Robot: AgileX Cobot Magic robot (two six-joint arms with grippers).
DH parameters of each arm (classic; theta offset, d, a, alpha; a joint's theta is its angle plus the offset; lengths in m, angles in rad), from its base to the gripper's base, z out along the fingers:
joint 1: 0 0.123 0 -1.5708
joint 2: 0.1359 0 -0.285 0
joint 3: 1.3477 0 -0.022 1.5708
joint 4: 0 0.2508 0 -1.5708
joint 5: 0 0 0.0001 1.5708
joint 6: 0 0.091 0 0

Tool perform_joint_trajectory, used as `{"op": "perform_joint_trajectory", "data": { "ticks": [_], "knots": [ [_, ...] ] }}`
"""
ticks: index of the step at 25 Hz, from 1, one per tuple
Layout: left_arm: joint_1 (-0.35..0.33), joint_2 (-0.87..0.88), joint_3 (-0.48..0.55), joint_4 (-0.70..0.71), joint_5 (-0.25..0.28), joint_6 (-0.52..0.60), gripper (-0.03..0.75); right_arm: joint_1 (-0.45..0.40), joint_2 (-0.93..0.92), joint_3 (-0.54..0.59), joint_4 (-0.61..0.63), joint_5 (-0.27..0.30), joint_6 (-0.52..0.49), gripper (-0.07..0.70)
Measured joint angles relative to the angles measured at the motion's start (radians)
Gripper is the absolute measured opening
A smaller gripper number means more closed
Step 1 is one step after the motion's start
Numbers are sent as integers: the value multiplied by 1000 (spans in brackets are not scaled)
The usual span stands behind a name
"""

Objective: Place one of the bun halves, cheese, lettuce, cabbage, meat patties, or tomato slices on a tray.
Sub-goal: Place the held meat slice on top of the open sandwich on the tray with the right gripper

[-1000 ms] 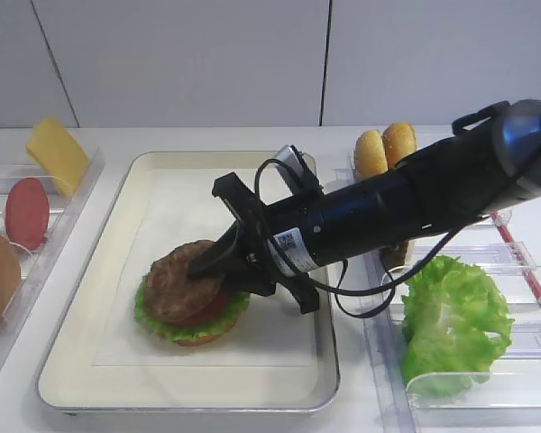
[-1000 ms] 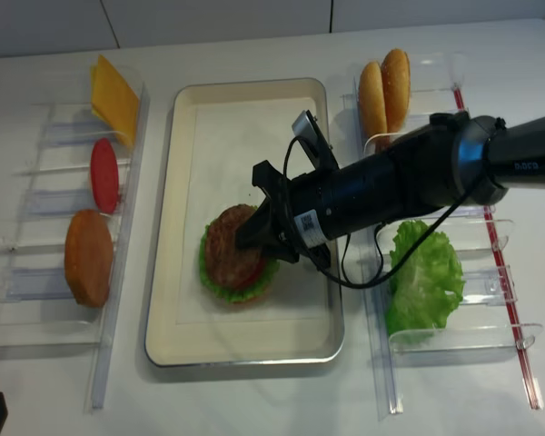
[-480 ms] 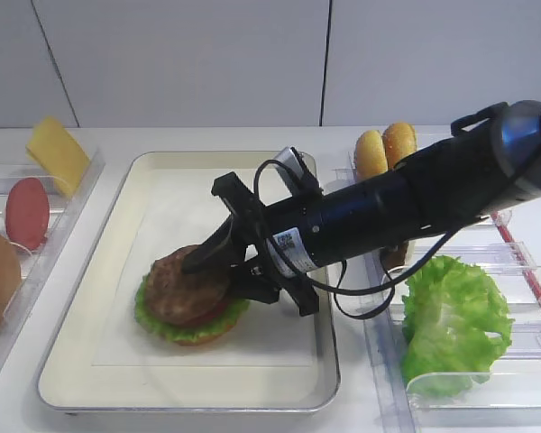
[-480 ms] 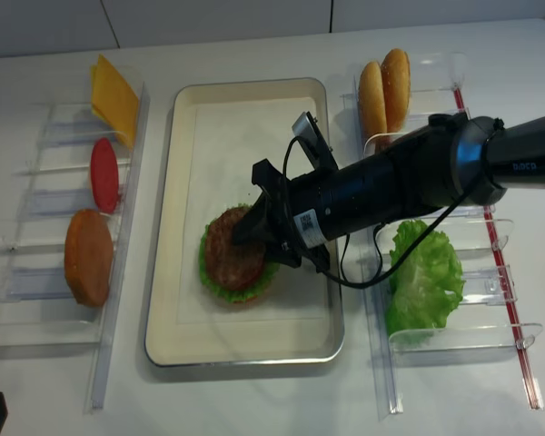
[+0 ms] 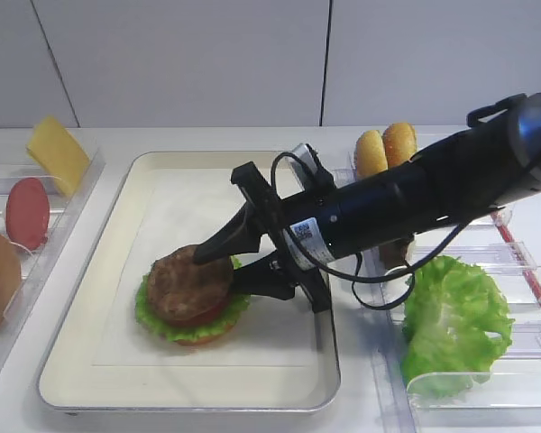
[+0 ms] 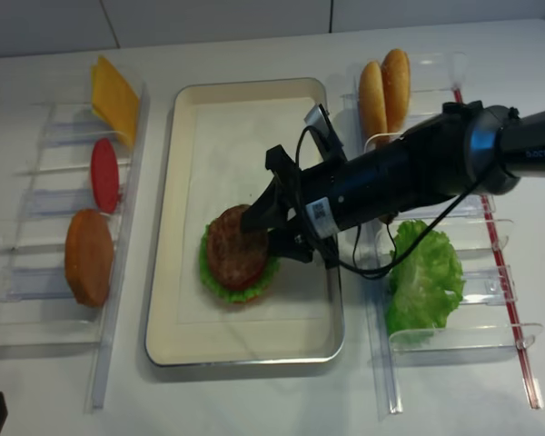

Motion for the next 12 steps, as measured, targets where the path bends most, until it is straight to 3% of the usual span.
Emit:
{"op": "perform_joint_trajectory", "data": {
  "ticks": [12],
  "knots": [
    [0,0,0,0,0,0,139,-44,-16,-3,-79,44,42,362]
  ]
}}
